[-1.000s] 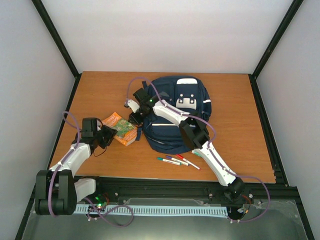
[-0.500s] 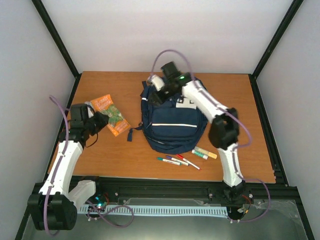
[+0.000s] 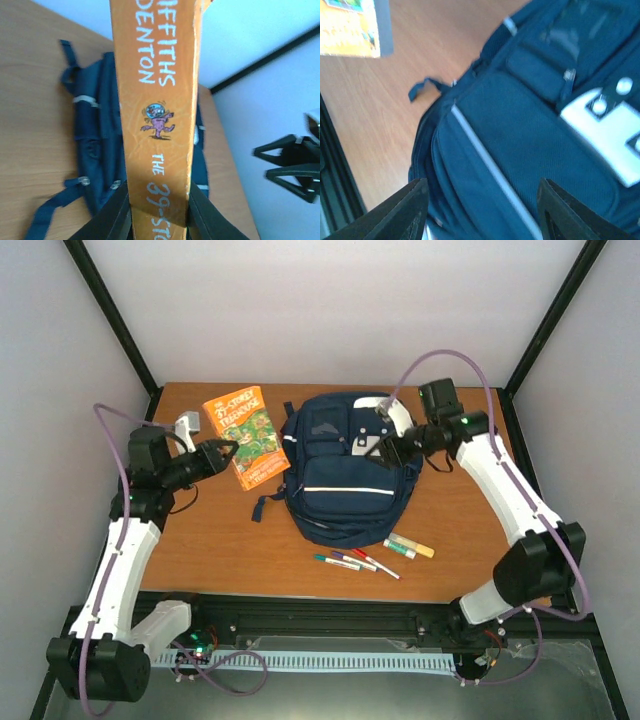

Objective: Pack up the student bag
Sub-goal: Pick up the book from the center of the board, then place the book in the student bag.

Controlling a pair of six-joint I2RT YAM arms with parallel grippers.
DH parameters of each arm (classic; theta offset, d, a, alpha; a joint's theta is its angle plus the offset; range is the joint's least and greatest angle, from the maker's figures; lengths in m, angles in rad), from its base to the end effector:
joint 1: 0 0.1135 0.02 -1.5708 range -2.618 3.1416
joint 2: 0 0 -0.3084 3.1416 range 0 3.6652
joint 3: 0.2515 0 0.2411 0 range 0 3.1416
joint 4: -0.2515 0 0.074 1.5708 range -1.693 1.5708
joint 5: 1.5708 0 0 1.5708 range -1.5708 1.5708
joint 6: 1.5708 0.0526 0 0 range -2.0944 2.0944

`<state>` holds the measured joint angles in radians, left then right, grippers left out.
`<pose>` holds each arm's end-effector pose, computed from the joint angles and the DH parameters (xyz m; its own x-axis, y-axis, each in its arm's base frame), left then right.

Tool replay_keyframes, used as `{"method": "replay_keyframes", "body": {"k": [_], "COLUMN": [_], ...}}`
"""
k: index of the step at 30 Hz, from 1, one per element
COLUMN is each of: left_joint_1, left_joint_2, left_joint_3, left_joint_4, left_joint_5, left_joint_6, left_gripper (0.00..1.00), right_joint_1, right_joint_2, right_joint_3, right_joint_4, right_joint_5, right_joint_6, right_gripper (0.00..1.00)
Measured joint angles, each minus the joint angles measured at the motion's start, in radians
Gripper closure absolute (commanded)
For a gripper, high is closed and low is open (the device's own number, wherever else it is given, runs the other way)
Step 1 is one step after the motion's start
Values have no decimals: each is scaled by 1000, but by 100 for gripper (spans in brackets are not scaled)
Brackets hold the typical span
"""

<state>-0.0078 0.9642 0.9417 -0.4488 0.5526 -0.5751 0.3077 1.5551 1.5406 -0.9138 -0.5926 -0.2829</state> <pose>0.1846 -0.0291 0.3677 -0.6390 -0.4580 -0.6180 0.1511 0.7131 -0.6846 0.2961 0.1249 0.3843 -0.5735 -0.4252 -0.7002 -0.7605 0.5941 0.2621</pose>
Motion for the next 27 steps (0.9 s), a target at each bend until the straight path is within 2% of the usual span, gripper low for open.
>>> {"method": "replay_keyframes", "body": {"k": [3, 5, 8, 9, 15, 22, 27], "left_joint_1": [-40, -72, -129, -153, -289, -339, -369], "left_joint_2": [-2, -5, -5, -4, 18, 64, 121], "left_joint_3": [-8, -14, -21, -26, -61, -142, -145], "left_joint_4": [72, 117, 184, 208, 351, 576, 657], "left_joint_5": [79, 123, 159, 166, 200, 257, 300], "left_joint_6": [0, 0, -8, -13, -35, -87, -103], "left_gripper": [99, 99, 99, 99, 99, 99, 99], "right_joint_1": [-23, -30, -32, -33, -33, -33, -33], "right_joint_2": [-85, -155, -231, -247, -267, -276, -224], "right_joint_3": [-135, -210, -251, -253, -235, -193, -167], "right_joint_4": [2, 5, 8, 13, -4, 7, 48], "right_joint_5": [-1, -1, -22, -35, -179, -343, -451], "right_joint_6": [-21, -31, -36, -38, -74, -83, -53], "right_gripper": [36, 25, 2, 0, 0, 0, 0]}}
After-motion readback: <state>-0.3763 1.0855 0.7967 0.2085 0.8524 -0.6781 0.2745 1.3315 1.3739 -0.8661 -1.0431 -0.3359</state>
